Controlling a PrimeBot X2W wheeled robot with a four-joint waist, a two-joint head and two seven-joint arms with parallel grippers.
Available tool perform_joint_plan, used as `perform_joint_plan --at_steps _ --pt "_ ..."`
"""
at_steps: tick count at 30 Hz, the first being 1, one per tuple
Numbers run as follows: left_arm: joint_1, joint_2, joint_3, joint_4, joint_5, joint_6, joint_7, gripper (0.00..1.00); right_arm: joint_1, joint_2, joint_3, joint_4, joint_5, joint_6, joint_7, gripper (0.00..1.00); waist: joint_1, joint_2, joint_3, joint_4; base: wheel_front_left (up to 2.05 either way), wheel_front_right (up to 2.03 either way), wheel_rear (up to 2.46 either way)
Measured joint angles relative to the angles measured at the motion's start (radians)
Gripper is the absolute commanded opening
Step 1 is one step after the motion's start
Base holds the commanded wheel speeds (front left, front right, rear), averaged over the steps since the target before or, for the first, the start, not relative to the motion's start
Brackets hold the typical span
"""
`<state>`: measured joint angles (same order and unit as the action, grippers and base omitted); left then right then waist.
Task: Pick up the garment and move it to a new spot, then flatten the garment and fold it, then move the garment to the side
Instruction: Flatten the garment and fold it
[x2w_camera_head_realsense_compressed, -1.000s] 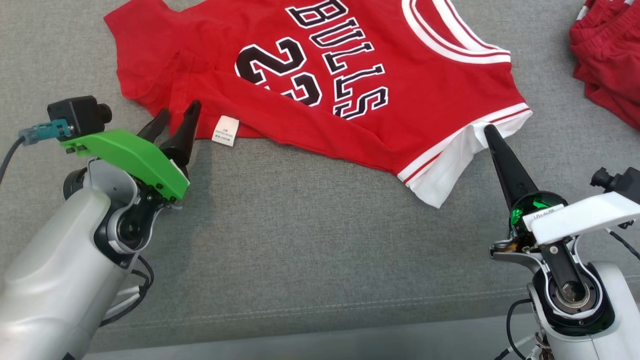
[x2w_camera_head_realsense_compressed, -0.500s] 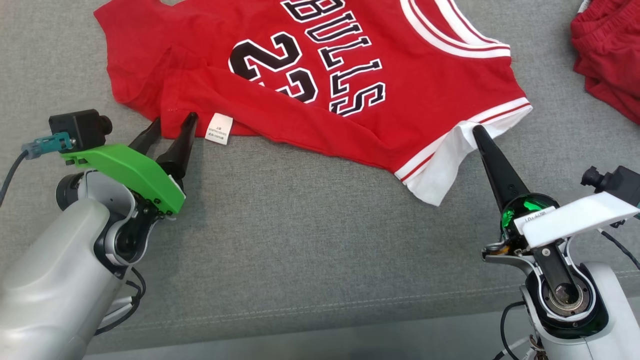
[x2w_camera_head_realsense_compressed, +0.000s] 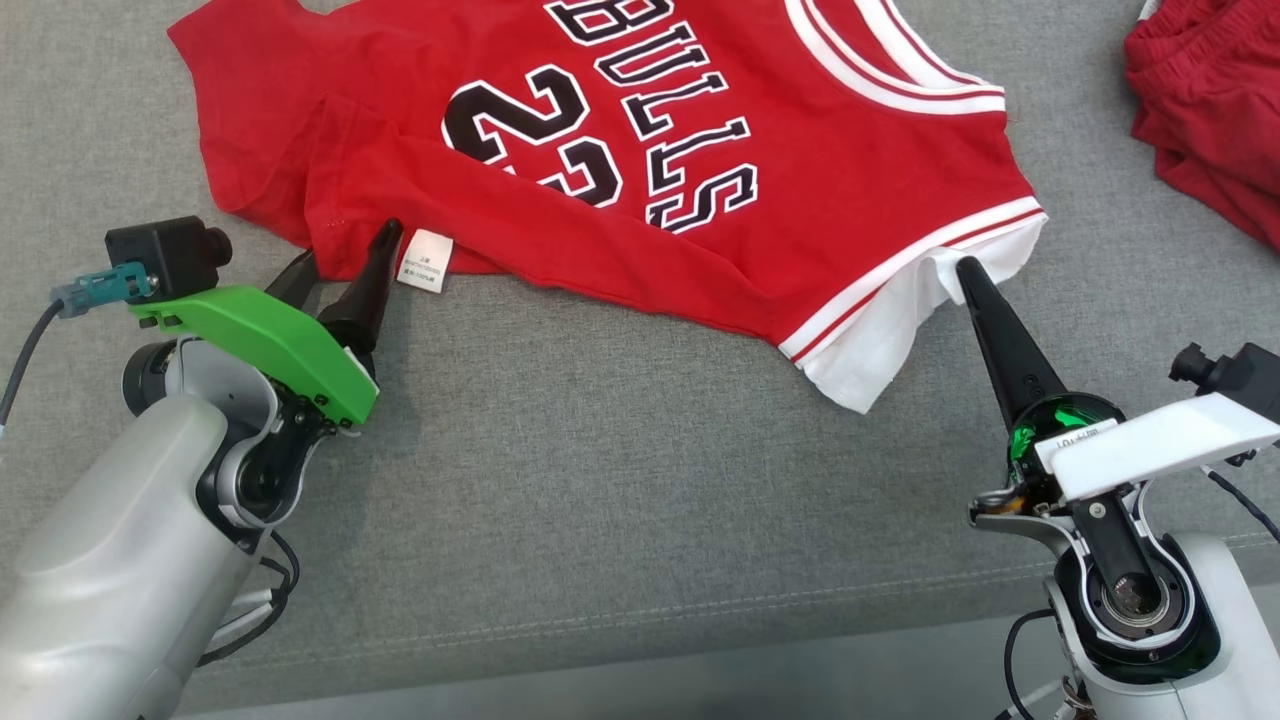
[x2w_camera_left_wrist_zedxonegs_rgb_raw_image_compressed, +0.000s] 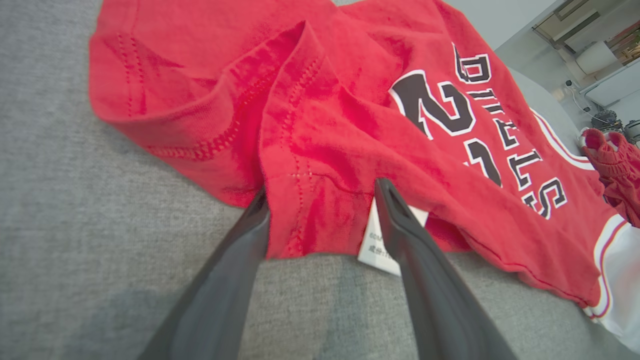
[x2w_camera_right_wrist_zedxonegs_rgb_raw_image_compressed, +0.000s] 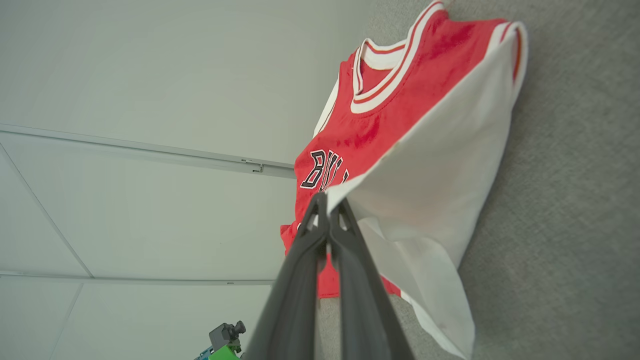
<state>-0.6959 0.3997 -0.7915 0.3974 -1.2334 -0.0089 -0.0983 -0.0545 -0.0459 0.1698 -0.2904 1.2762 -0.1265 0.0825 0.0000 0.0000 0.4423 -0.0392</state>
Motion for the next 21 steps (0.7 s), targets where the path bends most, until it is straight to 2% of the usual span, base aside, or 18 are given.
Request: perform_joint_plan --at_steps 2,3,4,15,21 --pt "0.0 -0.001 0.002 0.002 0.0 0.0 -0.005 0.24 0.001 0.0 0.0 0.001 0.0 0.0 0.0 0.0 0.0 0.0 -0.002 0.001 0.0 0.0 0.0" --pt "0.0 -0.001 0.004 0.003 0.0 0.0 -0.01 0.03 0.001 0.0 0.001 0.002 0.0 0.0 0.0 0.0 0.0 0.0 -0.003 0.001 0.0 0.0 0.0" --pt "0.0 -0.001 0.007 0.003 0.0 0.0 -0.014 0.0 0.001 0.0 0.001 0.002 0.0 0.0 0.0 0.0 0.0 0.0 -0.004 0.002 0.0 0.0 0.0" --pt "0.001 0.0 0.04 -0.076 0.0 -0.045 -0.083 0.0 0.002 0.0 -0.017 0.004 -0.001 0.0 -0.013 0.0 0.0 0.0 -0.035 0.005 0.0 0.0 0.0" --pt "0.037 0.027 0.117 -0.232 -0.059 -0.074 -0.122 0.0 -0.048 -0.024 -0.117 -0.113 -0.009 -0.006 -0.056 0.0 0.0 0.0 -0.073 0.004 0.0 0.0 0.0"
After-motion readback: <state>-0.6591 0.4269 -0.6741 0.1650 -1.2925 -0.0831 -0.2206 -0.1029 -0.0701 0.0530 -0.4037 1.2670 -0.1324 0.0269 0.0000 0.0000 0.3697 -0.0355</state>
